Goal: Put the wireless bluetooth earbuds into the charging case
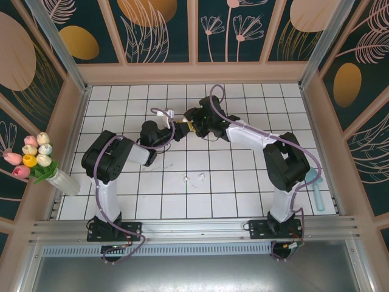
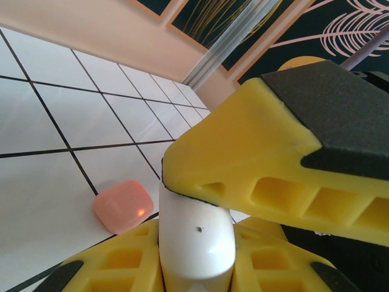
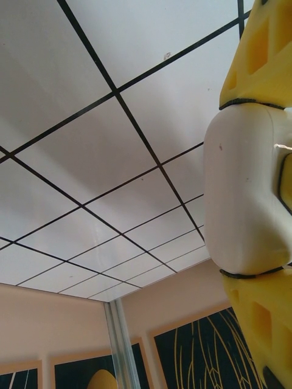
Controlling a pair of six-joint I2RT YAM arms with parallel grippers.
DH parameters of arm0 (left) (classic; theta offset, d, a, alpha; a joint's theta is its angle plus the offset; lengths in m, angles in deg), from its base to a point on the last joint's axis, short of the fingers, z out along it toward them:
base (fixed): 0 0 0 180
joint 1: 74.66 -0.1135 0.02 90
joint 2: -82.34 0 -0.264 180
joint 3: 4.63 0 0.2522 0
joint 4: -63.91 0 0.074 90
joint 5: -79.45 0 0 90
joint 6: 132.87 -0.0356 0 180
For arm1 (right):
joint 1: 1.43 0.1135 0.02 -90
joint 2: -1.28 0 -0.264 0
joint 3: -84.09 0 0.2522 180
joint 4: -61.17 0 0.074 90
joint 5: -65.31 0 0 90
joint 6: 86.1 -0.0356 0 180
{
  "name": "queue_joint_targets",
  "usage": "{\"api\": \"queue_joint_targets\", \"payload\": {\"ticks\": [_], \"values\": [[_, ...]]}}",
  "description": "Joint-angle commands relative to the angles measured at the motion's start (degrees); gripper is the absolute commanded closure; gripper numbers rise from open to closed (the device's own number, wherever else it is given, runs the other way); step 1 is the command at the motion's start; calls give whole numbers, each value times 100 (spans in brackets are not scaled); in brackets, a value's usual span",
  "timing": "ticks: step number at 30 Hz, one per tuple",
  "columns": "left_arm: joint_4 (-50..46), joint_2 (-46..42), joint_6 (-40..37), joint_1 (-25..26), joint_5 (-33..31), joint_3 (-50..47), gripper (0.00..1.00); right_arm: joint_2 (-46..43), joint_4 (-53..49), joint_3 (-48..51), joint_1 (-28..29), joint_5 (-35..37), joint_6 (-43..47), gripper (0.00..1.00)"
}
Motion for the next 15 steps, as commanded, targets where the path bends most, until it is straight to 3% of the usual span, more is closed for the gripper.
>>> {"api": "queue_joint_targets", "payload": {"ticks": [1, 5, 9, 12, 15], "values": [[223, -16, 25, 3, -90, 50, 88, -177, 200, 96, 38, -105, -116, 51], [224, -63, 35, 3, 32, 31, 92, -356, 333, 147, -128, -45, -22, 33], [94, -138, 42, 3, 660, 117, 93, -894, 205, 252, -468, 158, 584, 28], [-26, -203, 119, 3, 1303, 253, 93, -1458, 259, 681, -753, 50, 1557, 28], [-161, -354, 130, 4, 1850, 339, 93, -2009, 536, 1329, -1044, -605, 3003, 28]]}}
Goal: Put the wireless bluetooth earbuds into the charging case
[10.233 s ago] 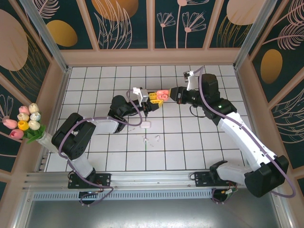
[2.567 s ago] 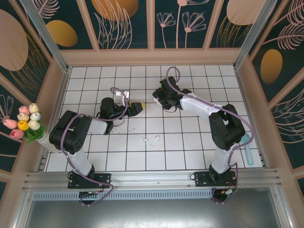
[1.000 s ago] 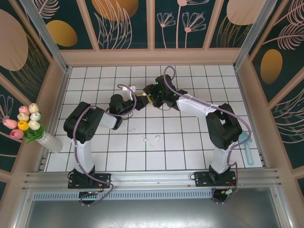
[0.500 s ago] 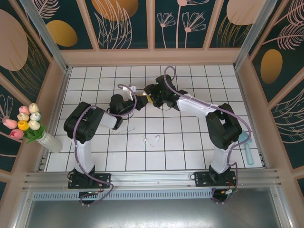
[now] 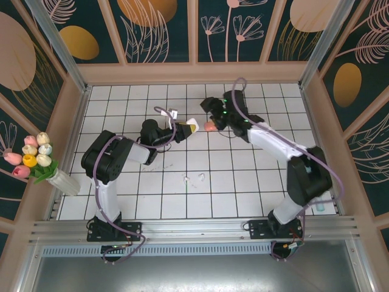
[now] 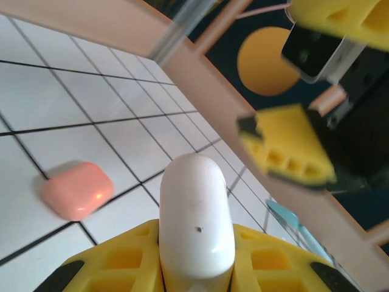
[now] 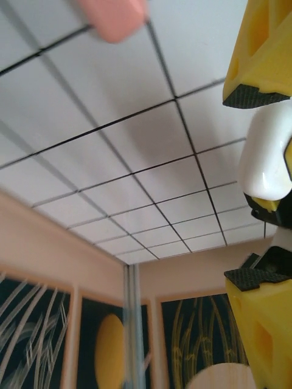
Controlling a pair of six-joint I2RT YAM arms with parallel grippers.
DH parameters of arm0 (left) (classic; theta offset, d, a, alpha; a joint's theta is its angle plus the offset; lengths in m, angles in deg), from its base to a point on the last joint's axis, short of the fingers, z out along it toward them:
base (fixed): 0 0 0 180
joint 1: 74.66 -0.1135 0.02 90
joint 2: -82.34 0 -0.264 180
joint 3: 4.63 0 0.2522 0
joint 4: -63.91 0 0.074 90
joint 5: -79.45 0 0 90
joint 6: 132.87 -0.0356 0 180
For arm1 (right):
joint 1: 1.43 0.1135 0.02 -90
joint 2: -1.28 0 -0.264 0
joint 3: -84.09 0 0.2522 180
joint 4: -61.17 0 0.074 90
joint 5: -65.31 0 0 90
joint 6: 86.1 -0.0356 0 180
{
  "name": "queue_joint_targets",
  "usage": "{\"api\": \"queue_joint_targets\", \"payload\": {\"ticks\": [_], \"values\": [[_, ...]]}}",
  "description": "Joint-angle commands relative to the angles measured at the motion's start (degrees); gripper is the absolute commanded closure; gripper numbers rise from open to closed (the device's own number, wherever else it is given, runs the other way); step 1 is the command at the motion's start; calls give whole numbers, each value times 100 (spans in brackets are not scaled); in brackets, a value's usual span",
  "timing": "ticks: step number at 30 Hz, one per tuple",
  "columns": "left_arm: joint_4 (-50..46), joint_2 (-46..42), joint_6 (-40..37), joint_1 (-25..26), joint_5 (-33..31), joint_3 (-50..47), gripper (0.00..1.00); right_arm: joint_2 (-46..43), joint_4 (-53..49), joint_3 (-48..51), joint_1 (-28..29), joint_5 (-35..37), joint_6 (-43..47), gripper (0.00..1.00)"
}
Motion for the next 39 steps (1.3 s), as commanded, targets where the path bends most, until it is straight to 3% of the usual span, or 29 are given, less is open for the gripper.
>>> {"api": "queue_joint_targets", "payload": {"ticks": [1, 3, 7, 13, 30, 39], "values": [[-43, -343, 100, 5, 1010, 235, 93, -686, 381, 695, -234, -635, 2013, 28], [-171, -411, 117, 3, 1327, 340, 93, -1124, 625, 1258, -327, -952, 2691, 28], [-215, -499, 280, 2, 1747, 538, 93, -1702, 1142, 2110, -615, -1677, 3016, 28], [-470, -603, 291, 3, 1856, 747, 93, -1586, 1481, 2212, -549, -2194, 3096, 30], [-975, -644, 28, 20, 1877, 896, 95, -677, 1762, 1574, -218, -2206, 3067, 35], [-1003, -1007, -30, 20, 1948, 749, 96, -370, 2018, 1953, -792, -1804, 2615, 44]]}}
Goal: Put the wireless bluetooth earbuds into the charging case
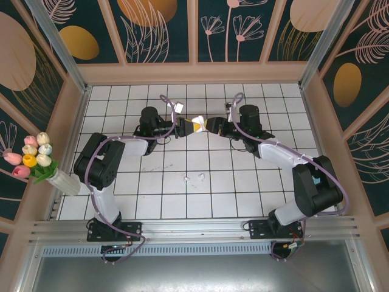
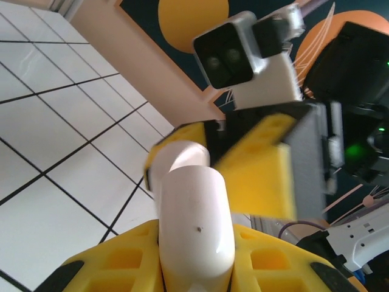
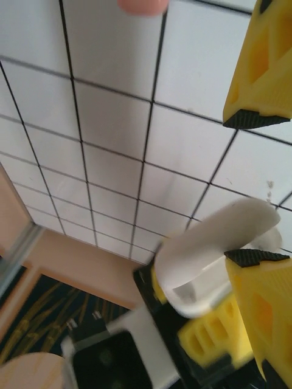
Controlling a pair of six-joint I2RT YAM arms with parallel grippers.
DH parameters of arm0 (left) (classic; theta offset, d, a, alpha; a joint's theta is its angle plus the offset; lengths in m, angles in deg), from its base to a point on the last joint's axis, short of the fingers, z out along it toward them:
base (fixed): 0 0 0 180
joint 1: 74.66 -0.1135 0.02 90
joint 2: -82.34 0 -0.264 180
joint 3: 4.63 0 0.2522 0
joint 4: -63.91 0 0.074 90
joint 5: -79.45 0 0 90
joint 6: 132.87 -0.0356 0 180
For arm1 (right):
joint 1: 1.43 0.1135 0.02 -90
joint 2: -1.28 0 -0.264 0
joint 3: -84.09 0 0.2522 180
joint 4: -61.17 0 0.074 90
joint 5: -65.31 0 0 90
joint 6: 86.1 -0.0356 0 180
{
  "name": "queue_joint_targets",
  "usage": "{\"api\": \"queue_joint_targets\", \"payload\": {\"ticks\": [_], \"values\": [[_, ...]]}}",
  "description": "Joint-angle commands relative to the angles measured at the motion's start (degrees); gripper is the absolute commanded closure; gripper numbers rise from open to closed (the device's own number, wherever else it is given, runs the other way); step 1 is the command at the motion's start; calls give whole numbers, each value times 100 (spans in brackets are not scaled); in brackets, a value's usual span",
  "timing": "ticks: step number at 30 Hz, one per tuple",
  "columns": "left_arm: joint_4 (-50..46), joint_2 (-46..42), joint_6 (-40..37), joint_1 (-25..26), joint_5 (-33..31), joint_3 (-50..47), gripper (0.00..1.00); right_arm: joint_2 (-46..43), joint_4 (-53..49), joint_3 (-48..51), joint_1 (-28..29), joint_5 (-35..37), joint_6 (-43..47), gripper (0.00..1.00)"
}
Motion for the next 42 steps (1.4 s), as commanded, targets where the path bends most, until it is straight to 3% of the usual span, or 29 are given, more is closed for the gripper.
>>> {"api": "queue_joint_targets", "payload": {"ticks": [1, 15, 32, 42], "values": [[257, -462, -170, 55, 252, -12, 96, 100, 347, 299, -341, 249, -299, 44], [262, -476, -185, 54, 268, -19, 97, -1052, 818, 820, -171, -679, -49, 45], [266, -546, -131, 64, 279, -25, 97, -259, 1019, 141, 127, -707, -3, 57], [334, -542, -96, 86, 217, -55, 97, -72, 1465, 140, 128, -881, -309, 74]]}}
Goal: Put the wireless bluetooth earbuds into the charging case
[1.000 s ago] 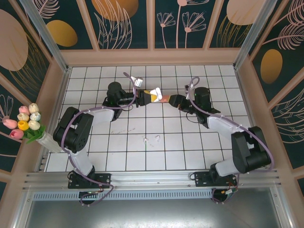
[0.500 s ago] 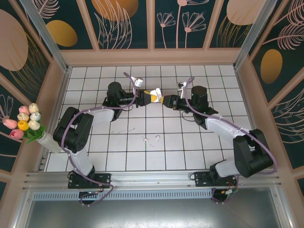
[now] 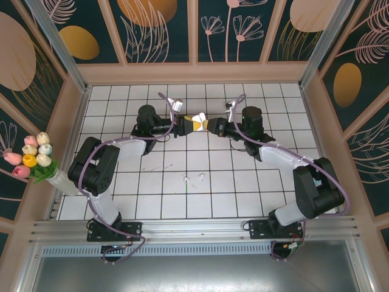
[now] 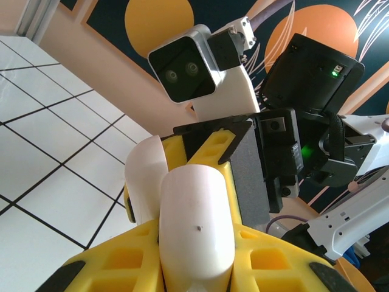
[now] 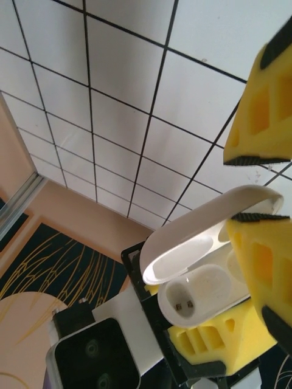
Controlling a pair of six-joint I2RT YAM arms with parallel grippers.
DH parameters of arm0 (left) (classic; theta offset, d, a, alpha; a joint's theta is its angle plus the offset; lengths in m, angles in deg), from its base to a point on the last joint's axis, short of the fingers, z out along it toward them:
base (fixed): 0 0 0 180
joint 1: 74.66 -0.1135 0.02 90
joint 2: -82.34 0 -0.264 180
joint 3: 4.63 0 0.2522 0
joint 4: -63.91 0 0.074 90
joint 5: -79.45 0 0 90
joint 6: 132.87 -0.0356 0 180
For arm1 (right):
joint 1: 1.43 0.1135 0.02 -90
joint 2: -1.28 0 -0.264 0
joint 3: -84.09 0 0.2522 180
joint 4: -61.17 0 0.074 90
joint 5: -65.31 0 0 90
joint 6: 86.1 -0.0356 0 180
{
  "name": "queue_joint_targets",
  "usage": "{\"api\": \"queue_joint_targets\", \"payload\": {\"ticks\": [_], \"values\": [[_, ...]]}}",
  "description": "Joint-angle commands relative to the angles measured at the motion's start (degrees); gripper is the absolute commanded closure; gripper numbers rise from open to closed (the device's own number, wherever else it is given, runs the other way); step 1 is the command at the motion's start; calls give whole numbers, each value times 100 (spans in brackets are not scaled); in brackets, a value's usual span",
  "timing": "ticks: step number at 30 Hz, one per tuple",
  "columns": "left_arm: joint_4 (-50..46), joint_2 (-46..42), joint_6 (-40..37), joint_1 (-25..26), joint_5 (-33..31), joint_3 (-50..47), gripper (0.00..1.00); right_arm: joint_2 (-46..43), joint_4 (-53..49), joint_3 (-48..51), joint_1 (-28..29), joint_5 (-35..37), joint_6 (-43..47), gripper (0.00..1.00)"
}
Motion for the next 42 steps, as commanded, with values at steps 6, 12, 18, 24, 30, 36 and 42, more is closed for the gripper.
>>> {"api": "queue_joint_targets", "payload": {"ticks": [6, 12, 18, 24, 30, 36, 42], "values": [[466, -46, 141, 41, 2, -33, 96, 34, 576, -149, 42, -253, -165, 91], [336, -19, 74, 40, -172, -28, 79, -12, 289, -326, 43, -107, -97, 100], [-256, -110, -348, 40, -551, 58, 46, -54, -838, -745, 34, 432, 459, 100], [-1750, -431, -1352, -78, -632, 517, 17, -97, -1996, -1132, -132, 972, 1294, 100], [-4827, -450, -3290, -118, -431, 1813, 13, -11, -3148, -1717, -202, 1382, 2657, 100], [-7102, 6, -4638, -118, -247, 3105, 15, 115, -4084, -2163, -140, 1267, 3969, 100], [-8356, 448, -5408, -114, -219, 3859, 20, 398, -5061, -2568, -26, 1285, 4699, 100]]}}
